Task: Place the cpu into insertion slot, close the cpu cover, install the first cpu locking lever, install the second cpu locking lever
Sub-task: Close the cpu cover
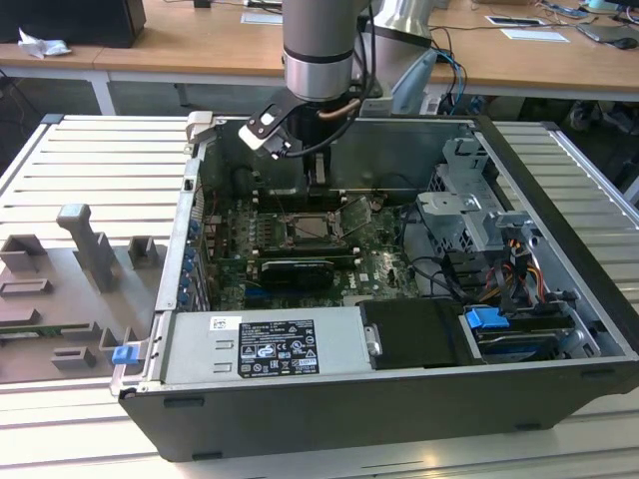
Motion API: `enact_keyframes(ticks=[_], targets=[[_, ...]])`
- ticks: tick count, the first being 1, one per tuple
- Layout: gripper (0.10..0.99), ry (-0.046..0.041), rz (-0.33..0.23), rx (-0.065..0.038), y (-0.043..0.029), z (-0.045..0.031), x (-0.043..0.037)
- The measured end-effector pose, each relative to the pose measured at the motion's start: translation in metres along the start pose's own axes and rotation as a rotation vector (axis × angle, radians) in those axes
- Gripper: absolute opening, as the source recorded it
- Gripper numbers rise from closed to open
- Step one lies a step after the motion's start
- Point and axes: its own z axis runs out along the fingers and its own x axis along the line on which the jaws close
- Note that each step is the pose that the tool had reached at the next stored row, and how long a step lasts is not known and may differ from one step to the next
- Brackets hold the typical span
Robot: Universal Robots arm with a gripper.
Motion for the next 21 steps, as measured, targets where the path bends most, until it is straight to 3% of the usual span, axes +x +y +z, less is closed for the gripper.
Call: enact_keyframes(ticks=[13,21], targets=[[0.106,0.0007,0.001,0.000,0.0006,-0.0093,0.0003],[0.106,0.0009,0.001,0.006,0.0031,-0.0117,0.0003]])
